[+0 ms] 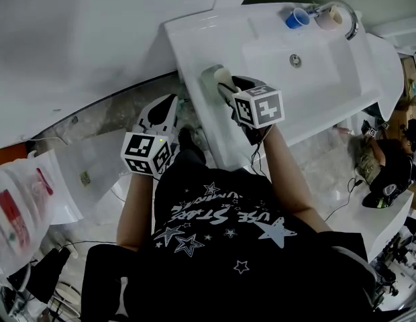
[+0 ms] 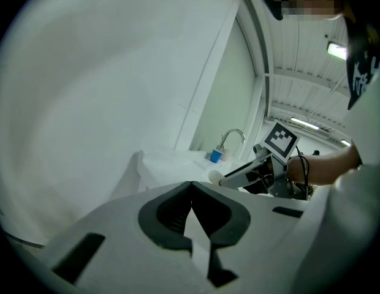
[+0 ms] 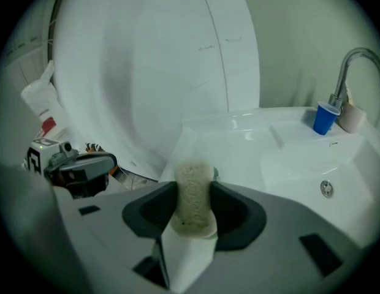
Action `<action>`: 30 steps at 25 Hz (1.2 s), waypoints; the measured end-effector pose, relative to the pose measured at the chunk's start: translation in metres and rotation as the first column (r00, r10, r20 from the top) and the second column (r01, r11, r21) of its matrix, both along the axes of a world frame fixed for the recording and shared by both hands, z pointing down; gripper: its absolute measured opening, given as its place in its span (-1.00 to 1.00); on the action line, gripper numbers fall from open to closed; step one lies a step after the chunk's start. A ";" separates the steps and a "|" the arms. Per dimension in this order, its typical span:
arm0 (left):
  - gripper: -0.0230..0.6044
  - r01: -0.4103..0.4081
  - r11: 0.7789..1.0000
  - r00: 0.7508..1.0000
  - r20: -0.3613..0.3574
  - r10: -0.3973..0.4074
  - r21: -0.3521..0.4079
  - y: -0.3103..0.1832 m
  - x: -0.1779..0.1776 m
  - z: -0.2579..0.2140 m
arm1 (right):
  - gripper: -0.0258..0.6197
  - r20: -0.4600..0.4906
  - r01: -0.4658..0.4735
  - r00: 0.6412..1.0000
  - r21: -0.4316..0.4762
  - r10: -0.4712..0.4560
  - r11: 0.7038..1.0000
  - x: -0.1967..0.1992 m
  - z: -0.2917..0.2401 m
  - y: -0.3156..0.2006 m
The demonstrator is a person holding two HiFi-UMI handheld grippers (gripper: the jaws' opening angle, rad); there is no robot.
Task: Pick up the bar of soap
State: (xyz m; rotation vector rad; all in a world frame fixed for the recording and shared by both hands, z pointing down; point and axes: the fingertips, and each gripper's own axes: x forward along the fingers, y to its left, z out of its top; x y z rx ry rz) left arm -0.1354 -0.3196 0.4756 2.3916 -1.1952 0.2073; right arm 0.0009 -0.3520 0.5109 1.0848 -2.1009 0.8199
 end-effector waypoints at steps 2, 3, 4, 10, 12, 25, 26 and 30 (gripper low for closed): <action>-0.90 0.001 1.000 1.000 0.002 -0.001 0.014 0.003 0.006 -0.005 | -0.36 0.057 -0.021 0.998 0.020 0.020 1.000 0.005 -0.010 0.002; -0.90 0.002 1.000 1.000 0.002 -0.002 0.019 0.005 0.010 -0.008 | -0.36 0.085 -0.033 0.996 0.028 0.031 0.999 0.009 -0.015 0.004; -0.90 0.003 1.000 1.000 0.003 -0.003 0.024 0.009 0.015 -0.011 | -0.36 0.111 -0.045 0.993 0.035 0.041 0.998 0.015 -0.020 0.006; -0.90 0.002 0.998 1.000 0.013 -0.003 0.060 0.031 0.045 -0.026 | -0.36 0.221 -0.091 0.973 0.089 0.069 0.992 0.049 -0.046 0.028; -0.90 0.005 0.998 1.000 0.012 -0.006 0.066 0.042 0.055 -0.030 | -0.36 0.240 -0.088 0.969 0.110 0.060 0.990 0.059 -0.054 0.039; -0.90 0.006 0.995 1.000 0.017 -0.008 0.098 0.127 0.126 -0.041 | -0.37 0.321 -0.130 0.946 0.223 0.053 0.966 0.135 -0.079 0.129; -0.90 0.007 0.995 1.000 0.018 -0.009 0.099 0.136 0.132 -0.040 | -0.37 0.324 -0.130 0.945 0.229 0.051 0.965 0.141 -0.080 0.139; -0.90 0.006 0.996 1.000 0.025 -0.009 0.092 0.174 0.157 -0.036 | -0.37 0.326 -0.122 0.945 0.245 0.037 0.962 0.166 -0.083 0.178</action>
